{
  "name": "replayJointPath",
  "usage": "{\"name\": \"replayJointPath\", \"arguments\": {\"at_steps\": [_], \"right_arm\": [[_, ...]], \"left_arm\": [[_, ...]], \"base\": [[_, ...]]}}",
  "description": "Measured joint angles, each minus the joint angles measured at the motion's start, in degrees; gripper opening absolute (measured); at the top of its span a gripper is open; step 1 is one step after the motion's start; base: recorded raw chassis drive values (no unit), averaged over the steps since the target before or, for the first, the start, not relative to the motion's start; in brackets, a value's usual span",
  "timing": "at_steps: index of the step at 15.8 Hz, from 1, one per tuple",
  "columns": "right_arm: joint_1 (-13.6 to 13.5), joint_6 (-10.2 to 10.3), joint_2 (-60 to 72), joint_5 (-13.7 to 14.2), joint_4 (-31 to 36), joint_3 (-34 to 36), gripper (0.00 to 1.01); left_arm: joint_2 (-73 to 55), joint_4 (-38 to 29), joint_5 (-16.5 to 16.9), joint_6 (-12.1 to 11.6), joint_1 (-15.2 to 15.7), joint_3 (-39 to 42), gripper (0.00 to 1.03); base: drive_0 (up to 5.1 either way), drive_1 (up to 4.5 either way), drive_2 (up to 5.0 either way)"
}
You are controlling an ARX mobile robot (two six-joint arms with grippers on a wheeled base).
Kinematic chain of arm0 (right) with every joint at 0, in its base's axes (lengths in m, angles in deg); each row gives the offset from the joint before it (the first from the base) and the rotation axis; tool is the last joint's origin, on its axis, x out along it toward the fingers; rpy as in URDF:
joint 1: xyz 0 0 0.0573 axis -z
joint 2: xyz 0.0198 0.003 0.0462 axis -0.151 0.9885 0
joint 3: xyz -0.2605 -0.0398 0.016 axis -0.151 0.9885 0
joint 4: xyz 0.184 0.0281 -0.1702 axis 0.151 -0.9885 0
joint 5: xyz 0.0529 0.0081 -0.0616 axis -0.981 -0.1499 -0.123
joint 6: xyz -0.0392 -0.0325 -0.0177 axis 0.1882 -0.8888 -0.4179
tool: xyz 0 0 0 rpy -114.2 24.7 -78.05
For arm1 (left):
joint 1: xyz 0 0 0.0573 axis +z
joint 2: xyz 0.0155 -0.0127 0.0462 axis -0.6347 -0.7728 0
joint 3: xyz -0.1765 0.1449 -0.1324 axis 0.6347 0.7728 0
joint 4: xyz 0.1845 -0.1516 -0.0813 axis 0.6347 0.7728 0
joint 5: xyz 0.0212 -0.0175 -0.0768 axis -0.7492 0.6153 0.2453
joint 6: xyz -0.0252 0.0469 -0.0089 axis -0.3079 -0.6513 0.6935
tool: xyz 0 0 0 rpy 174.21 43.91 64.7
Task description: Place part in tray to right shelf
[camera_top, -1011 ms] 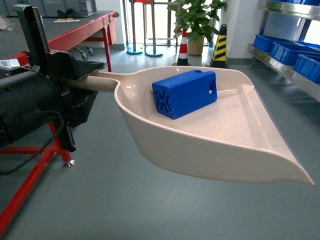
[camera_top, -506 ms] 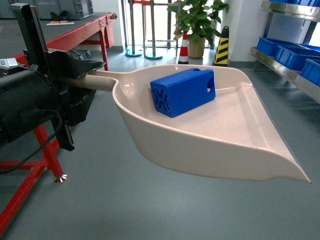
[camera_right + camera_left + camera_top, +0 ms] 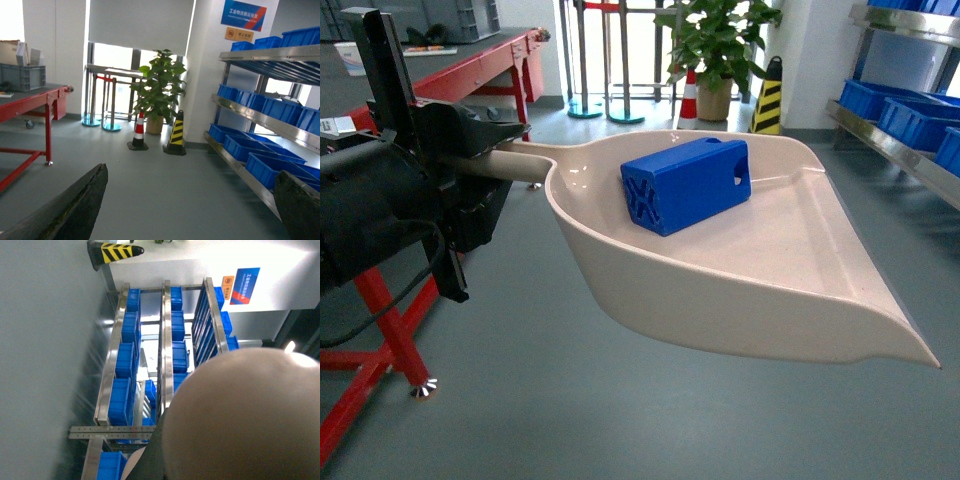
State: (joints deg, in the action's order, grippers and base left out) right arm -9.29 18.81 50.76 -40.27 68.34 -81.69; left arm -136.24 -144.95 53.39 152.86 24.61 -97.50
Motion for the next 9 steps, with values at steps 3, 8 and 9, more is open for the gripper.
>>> {"name": "replayJointPath", "arguments": {"at_steps": [3,8,9], "right_arm": [[0.0,0.0,0.02,0.02,-0.24,-0.02,0.98],[0.0,0.0,0.02,0.0,-0.09,-0.02,0.98],[0.0,0.0,0.0,0.0,0.04,-0.02,0.98]], "left_arm": [[0.0,0.2,0.17,0.0,-0.07,0.0,0.14],[0.0,0.11,0.13,0.0,0.0,0.0,0.14],[0.0,-0.04,0.15,0.02,0.0,0.0,0.14]], "base": [[0.0,4.15,-4.1],[0.0,4.15,-4.1],[0.0,4.15,-4.1]]}}
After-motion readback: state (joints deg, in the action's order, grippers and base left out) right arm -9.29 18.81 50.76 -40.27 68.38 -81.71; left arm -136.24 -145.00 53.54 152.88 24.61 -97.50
